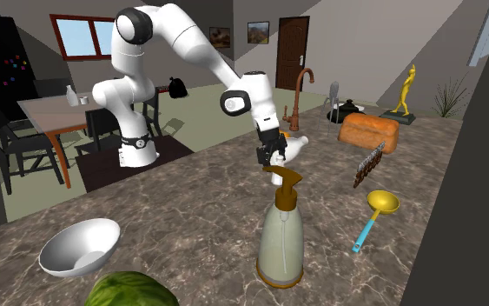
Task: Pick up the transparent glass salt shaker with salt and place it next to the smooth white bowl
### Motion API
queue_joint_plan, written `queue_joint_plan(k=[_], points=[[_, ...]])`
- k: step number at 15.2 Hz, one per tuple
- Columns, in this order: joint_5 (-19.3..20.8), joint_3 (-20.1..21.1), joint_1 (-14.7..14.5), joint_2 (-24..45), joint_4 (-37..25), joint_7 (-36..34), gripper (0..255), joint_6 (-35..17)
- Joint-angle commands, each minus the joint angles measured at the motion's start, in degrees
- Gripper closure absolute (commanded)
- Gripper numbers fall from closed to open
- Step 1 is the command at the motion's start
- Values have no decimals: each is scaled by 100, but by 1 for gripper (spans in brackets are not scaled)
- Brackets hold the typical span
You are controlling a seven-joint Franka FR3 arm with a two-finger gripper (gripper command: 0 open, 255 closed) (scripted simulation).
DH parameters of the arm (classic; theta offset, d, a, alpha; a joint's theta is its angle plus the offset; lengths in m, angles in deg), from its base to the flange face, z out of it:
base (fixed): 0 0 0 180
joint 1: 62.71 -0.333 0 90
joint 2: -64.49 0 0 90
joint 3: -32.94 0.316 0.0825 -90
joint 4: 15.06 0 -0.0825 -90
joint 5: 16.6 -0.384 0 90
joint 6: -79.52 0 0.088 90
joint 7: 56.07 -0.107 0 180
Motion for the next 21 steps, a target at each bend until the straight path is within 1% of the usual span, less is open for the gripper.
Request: queue_joint_plan(k=[1, 2, 3, 12, 21], points=[[1, -1, -1, 2, -2, -1, 0, -1], [0, 0, 0, 1, -1, 0, 0, 0], [0, 0, 0, 1, -1, 0, 255, 0], [1, -1, -1, 2, -2, -1, 255, -1], [-224, 174, 133, -477, -63, 145, 255, 532]])
